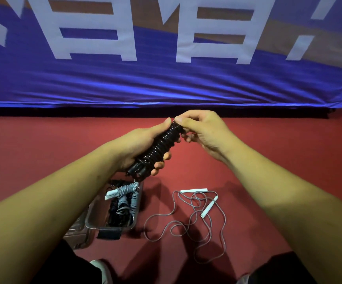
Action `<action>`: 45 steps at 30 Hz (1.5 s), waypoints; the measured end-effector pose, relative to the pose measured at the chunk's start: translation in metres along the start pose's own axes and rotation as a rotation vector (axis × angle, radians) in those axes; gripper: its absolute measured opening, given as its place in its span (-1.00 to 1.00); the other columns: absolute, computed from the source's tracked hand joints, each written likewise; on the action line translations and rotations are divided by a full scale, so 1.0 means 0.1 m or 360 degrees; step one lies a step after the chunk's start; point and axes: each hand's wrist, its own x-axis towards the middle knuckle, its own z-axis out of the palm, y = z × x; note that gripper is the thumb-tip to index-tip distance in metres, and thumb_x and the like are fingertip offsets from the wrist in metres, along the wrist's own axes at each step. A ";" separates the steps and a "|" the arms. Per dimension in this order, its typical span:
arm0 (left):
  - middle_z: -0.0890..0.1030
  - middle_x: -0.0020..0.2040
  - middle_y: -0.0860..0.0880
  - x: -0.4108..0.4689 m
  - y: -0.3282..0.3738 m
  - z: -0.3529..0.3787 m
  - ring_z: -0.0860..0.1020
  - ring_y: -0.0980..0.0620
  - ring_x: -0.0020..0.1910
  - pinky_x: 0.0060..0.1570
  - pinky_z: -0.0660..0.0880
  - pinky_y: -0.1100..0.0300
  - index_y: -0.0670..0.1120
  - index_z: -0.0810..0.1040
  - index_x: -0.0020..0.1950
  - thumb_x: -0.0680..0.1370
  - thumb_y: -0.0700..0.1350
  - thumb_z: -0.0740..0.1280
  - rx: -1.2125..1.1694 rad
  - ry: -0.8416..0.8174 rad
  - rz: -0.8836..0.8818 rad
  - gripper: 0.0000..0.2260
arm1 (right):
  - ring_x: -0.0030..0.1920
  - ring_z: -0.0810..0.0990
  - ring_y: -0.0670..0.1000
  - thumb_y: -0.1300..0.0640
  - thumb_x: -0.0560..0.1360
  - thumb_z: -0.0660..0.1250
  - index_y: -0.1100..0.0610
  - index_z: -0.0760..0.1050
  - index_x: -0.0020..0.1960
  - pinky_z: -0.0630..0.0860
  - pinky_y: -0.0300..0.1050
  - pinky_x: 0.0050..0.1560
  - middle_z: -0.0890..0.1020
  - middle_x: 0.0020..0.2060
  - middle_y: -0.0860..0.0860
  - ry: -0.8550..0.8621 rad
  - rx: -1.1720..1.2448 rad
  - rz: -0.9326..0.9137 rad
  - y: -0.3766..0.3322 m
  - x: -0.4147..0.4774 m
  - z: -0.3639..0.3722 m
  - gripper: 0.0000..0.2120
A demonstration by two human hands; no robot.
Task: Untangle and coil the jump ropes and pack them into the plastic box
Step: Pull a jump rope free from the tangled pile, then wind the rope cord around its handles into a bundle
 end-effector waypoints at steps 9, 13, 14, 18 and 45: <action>0.46 -0.38 -0.11 0.10 -0.28 0.16 0.39 -0.04 -0.54 -0.53 0.43 0.20 -0.09 0.47 0.06 0.60 0.26 0.12 -0.0173 0.0183 -0.0048 -0.58 | -0.33 0.28 -0.02 0.28 0.60 0.20 0.16 0.39 -0.29 0.27 -0.11 -0.30 0.36 -0.34 0.06 0.0455 0.0215 0.0570 0.23 0.18 0.13 -0.72; 0.46 -0.40 -0.09 0.10 -0.37 0.13 0.39 -0.03 -0.56 -0.54 0.44 0.20 -0.08 0.44 0.08 0.61 0.26 0.11 -0.0260 0.0236 -0.0092 -0.59 | -0.36 0.28 -0.03 0.29 0.58 0.21 0.17 0.45 -0.08 0.34 -0.10 -0.33 0.38 -0.29 0.06 0.0600 0.0817 0.0899 0.37 0.26 0.25 -0.91; 0.47 -0.39 -0.09 0.09 -0.39 0.09 0.41 -0.03 -0.55 -0.53 0.45 0.20 -0.08 0.44 0.07 0.61 0.25 0.12 -0.0276 0.0247 -0.0083 -0.60 | -0.34 0.30 -0.03 0.28 0.59 0.21 0.17 0.44 -0.10 0.37 -0.09 -0.32 0.38 -0.29 0.06 0.0586 0.0818 0.0893 0.38 0.28 0.31 -0.89; 0.58 -0.19 -0.17 -0.04 -0.39 -0.11 0.57 -0.07 -0.40 -0.42 0.57 0.15 -0.12 0.49 0.08 0.51 0.11 0.30 -0.0310 0.0218 -0.0027 -0.68 | -0.27 0.42 0.00 0.22 0.61 0.21 0.14 0.41 -0.10 0.41 -0.09 -0.30 0.48 -0.25 0.04 0.0554 0.0730 0.0885 0.40 0.30 0.45 -0.89; 0.53 0.24 -0.20 1.53 -2.92 -1.88 0.51 -0.18 0.21 0.22 0.46 0.04 -0.12 0.47 0.29 0.41 -0.05 0.50 0.1017 0.1336 -0.0583 -0.51 | 0.26 0.43 0.23 0.06 0.37 0.48 -0.05 0.36 0.41 0.39 -0.09 0.29 0.33 0.31 0.25 -0.0656 -0.1432 0.1223 4.12 0.18 0.72 -0.35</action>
